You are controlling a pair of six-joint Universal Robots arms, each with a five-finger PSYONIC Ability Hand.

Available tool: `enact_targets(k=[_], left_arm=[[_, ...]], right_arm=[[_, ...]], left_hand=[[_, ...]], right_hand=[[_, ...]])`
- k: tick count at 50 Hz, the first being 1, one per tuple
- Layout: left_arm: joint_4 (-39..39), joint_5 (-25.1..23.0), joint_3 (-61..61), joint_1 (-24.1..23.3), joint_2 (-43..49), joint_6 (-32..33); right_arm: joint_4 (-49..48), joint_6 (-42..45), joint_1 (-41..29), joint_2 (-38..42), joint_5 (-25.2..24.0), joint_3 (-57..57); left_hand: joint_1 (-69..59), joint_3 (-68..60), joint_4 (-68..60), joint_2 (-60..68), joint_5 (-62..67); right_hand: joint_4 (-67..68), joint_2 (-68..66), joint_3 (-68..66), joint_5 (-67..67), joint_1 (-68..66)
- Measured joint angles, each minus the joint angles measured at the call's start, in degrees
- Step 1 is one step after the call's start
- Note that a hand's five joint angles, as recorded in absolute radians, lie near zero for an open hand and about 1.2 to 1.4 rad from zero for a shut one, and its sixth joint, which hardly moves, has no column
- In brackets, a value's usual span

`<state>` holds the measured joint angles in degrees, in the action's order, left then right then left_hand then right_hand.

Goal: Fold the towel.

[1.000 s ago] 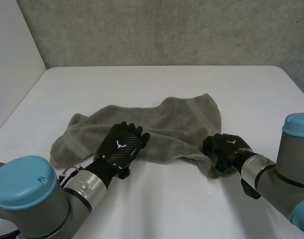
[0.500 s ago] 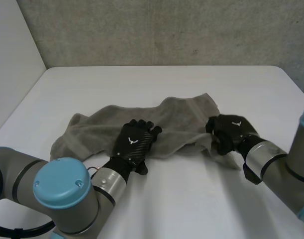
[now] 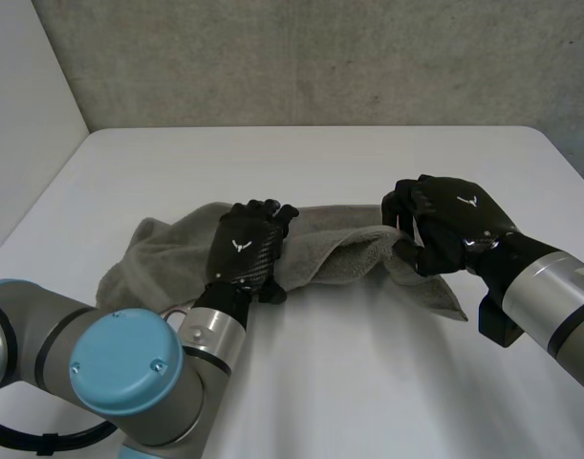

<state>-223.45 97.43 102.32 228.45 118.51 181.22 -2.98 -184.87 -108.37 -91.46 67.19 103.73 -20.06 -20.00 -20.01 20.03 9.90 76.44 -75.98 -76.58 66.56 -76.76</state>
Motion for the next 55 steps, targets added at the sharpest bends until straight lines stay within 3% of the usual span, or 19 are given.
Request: enact_targets(k=[15,22,28,34,38,43,53,55], left_arm=[[-1.5,1.2,-1.1,-0.9,2.8,0.1],[-3.8,5.1,-2.2,-0.2,3.7,0.4],[-6.0,10.5,-2.5,4.4,2.8,1.2],[-6.4,12.3,-2.3,11.4,0.9,3.4],[-6.0,11.2,-0.9,15.5,-1.2,6.2],[-5.6,8.3,1.9,17.0,-4.2,8.6],[-3.3,-1.5,8.4,16.5,-8.3,10.1],[-2.6,-2.8,8.8,16.1,-8.5,10.0]], right_arm=[[1.1,-2.7,-0.3,-5.6,-3.5,0.5],[1.6,-3.1,0.2,-8.1,-4.4,0.2],[1.9,-2.7,0.7,-8.5,-4.4,-0.3],[1.8,-2.1,1.0,-8.4,-4.1,-0.8],[1.6,-0.9,2.4,-8.1,-4.0,-0.9],[1.3,1.1,4.4,-7.2,-4.3,-1.0],[1.4,5.8,5.0,-2.5,-4.6,-1.1],[1.5,6.3,4.8,-0.7,-4.5,-1.1]], left_hand=[[-2.1,-2.2,-2.0,2.2,2.2],[-8.3,-8.3,-8.3,8.3,8.3],[-12.8,-12.8,-12.7,12.8,12.6],[-14.0,-14.1,-14.1,14.1,14.0],[-14.2,-14.2,-14.1,14.2,14.1],[-14.2,-14.2,-14.1,14.2,14.1],[-32.9,-32.7,-32.8,32.8,32.8],[-39.7,-39.9,-40.0,40.0,39.9]], right_hand=[[0.0,0.0,0.0,0.0,0.0],[0.0,0.0,0.0,0.0,0.0],[0.0,0.0,0.0,0.0,0.0],[0.0,-0.8,-0.1,0.8,-0.6],[0.0,-1.1,-0.2,0.8,-0.6],[0.0,-1.1,-0.2,0.8,-0.6],[0.0,-1.1,-0.2,0.8,-0.6],[-7.3,6.6,7.2,-7.2,7.1]])
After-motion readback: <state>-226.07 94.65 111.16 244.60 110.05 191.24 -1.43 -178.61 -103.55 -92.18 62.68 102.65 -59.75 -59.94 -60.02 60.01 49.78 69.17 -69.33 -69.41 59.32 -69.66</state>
